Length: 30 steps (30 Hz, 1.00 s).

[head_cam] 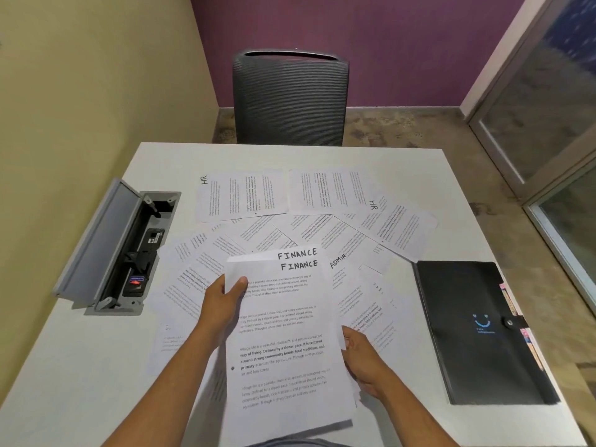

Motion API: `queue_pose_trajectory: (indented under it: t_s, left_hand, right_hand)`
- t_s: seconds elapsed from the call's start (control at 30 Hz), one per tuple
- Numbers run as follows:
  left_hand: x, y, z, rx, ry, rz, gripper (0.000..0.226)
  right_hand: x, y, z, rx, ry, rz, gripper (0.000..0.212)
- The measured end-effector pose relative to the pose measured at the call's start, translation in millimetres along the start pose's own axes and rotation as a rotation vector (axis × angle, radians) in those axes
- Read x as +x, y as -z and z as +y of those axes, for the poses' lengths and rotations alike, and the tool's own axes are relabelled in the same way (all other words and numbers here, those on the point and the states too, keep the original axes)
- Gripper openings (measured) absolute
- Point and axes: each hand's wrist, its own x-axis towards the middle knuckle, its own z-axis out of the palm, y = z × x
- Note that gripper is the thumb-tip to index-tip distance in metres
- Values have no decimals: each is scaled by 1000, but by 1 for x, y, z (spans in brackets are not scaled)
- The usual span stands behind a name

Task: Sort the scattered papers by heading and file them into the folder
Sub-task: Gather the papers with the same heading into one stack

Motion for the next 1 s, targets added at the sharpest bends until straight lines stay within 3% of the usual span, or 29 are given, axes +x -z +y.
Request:
queue_pose_trajectory:
  t_s: [0.13, 0.23, 0.37, 0.47, 0.53, 0.67, 0.87, 1.0]
  left_hand:
    - [3, 4, -10, 20, 21, 19, 22]
    - [3, 4, -13, 26, -8, 76, 22]
    - [3, 3, -16, 78, -80, 128, 26]
    - [0, -3, -15, 88, -115, 146, 40]
    - [-3, -8, -15, 64, -128, 139, 50]
    - [-3, -9, -22, 42, -109, 77, 62]
    - [-3, 32, -53, 244, 22, 133, 27]
    - [-15, 58, -78, 514, 12, 191, 31]
  right_hand:
    - [-1, -7, -4, -19, -21, -80, 31]
    - [-2, -11, -8, -20, -74, -45, 24]
    - [-3, -14, -15, 72, -170, 44, 42]
    - [0, -13, -14, 57, -106, 17, 30]
    - [6, -9, -4, -14, -36, 13, 33]
    - [16, -4, 12, -94, 23, 162, 30]
    - [14, 18, 19, -82, 44, 304, 37]
    - [9, 34, 23, -61, 24, 373, 40]
